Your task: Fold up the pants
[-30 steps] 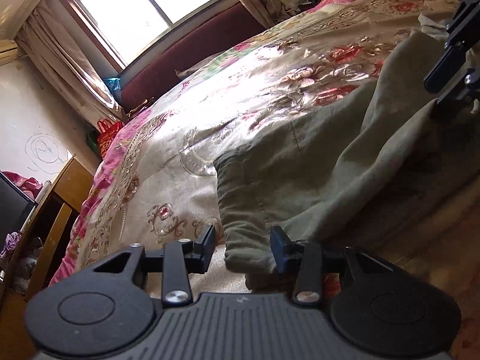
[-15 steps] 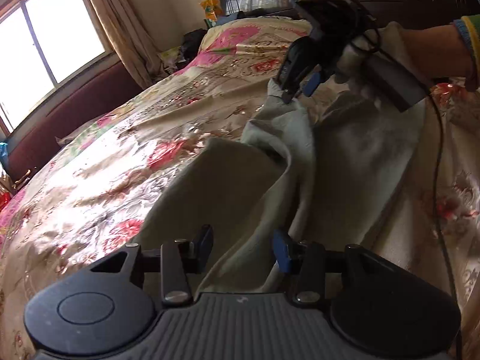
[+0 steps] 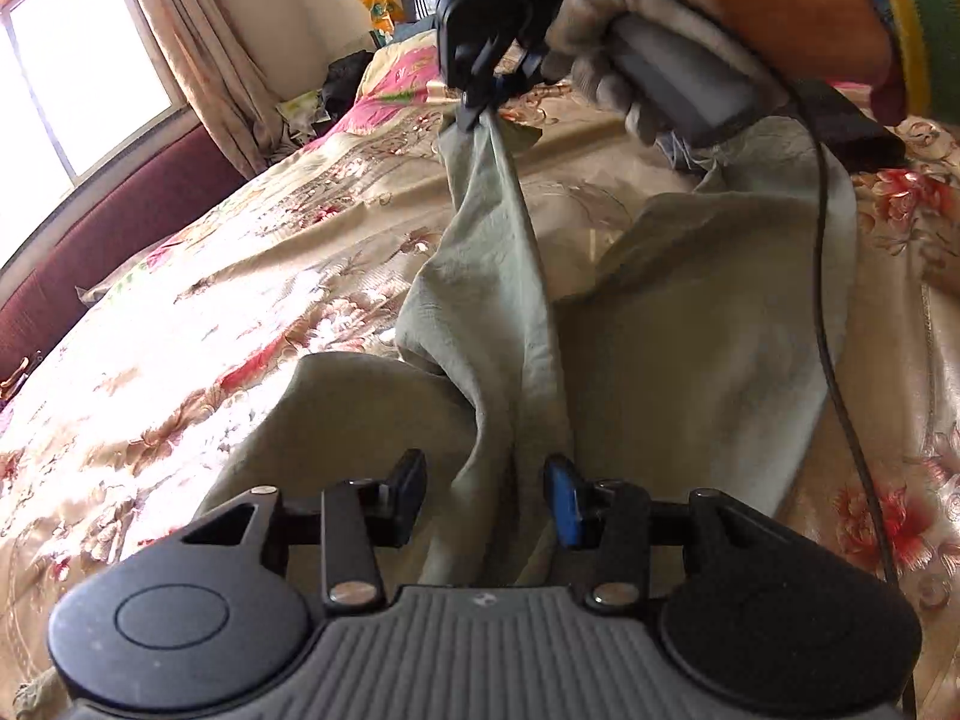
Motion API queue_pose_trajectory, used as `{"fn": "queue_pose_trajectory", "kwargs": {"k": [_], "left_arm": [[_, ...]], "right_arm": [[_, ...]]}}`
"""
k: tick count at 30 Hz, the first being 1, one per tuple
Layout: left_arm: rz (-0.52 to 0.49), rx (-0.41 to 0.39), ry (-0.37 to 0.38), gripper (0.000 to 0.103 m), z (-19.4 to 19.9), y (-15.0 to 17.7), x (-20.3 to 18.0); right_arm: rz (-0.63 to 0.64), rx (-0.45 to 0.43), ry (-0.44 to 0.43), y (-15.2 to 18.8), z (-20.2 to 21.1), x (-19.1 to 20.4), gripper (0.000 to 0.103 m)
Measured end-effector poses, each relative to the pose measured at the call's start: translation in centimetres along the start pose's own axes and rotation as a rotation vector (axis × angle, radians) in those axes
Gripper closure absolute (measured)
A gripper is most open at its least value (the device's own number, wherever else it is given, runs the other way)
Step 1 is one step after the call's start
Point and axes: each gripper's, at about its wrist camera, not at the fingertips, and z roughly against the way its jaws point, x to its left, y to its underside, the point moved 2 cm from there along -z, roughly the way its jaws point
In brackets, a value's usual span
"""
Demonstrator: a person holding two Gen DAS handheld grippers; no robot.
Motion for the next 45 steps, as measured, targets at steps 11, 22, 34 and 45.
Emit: {"fn": "queue_pose_trajectory", "kwargs": {"k": [11,22,34,45], "left_arm": [[-0.071,0.037,0.071,0.045,0.2,0.2,-3.1],[-0.229,0.067,0.010,0.045,0.2,-0.2,-6.7],[-0.217,0.049,0.014,0.045,1.3,0.8,-7.0],[-0.228,0.042,0.014,0.044,1.3,0.6,-7.4]], "right_arm": [[-0.314,-0.141,0.058,8.8,15.2,-11.9,0.088],[-0.546,-0.083,0.055,11.5,11.3,-18.3,0.064],[-0.402,-0.043,0.297,13.3,14.0,-18.0,0.082],[-0.509,-0.109,0.241,12.7,13.6,-19.2,0.086]]}}
